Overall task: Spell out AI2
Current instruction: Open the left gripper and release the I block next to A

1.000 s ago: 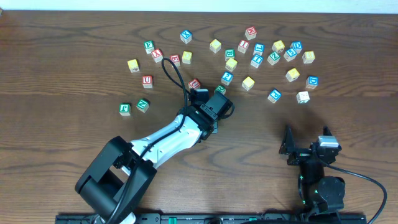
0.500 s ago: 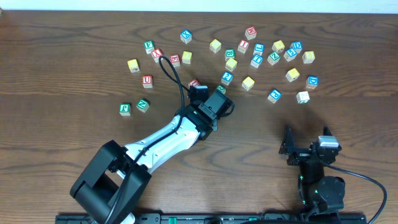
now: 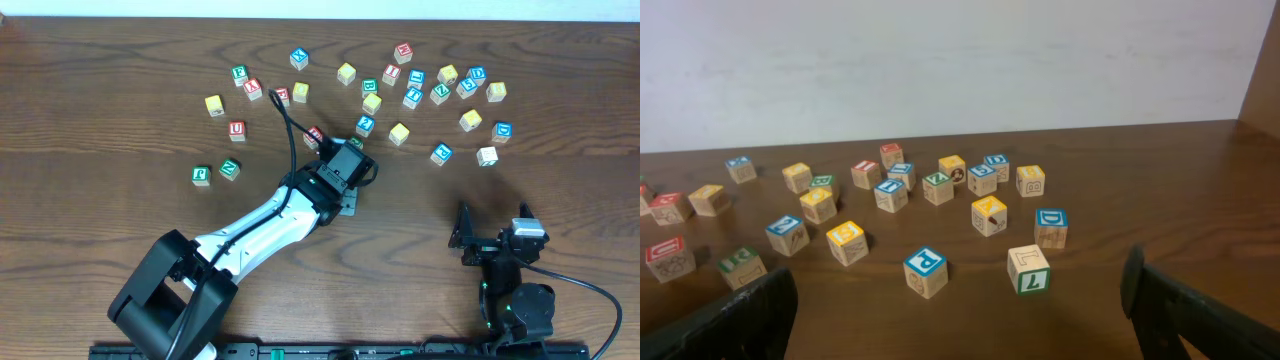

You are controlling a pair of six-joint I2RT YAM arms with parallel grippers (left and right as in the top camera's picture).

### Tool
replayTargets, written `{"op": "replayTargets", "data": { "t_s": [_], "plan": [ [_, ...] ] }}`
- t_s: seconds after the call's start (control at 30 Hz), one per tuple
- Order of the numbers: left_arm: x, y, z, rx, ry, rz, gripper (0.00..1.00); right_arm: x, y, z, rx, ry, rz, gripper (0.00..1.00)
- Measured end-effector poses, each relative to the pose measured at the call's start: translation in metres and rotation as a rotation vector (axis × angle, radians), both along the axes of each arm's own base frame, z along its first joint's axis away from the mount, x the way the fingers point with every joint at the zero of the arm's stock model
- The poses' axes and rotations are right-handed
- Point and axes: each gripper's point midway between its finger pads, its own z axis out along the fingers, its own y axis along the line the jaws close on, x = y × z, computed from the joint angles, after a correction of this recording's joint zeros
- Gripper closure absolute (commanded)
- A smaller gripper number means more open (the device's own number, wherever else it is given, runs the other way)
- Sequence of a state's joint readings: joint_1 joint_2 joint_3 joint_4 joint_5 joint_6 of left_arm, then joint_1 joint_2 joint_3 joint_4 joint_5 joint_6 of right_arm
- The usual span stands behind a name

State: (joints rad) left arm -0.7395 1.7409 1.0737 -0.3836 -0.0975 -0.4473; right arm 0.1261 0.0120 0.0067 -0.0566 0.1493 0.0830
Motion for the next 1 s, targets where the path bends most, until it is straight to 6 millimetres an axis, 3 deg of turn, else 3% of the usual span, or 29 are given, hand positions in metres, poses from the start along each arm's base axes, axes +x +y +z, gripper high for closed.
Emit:
{"op": "replayTargets", "data": {
  "t_s": [0.27,0.5,1.0],
  "plan": [
    [-0.019,-0.010,-0.005,-0.032,0.085,-0.105,0.55,0.000,0.000,0.000,0.000,0.000,0.000,0.01],
    [-0.030,-0.007,-0.009,-0.017,0.134,-0.140,0.54,0.000,0.000,0.000,0.000,0.000,0.000,0.01],
    [-0.025,-0.013,-0.010,-0.022,0.106,-0.180,0.54,0.000,0.000,0.000,0.000,0.000,0.000,0.01]
  ]
}}
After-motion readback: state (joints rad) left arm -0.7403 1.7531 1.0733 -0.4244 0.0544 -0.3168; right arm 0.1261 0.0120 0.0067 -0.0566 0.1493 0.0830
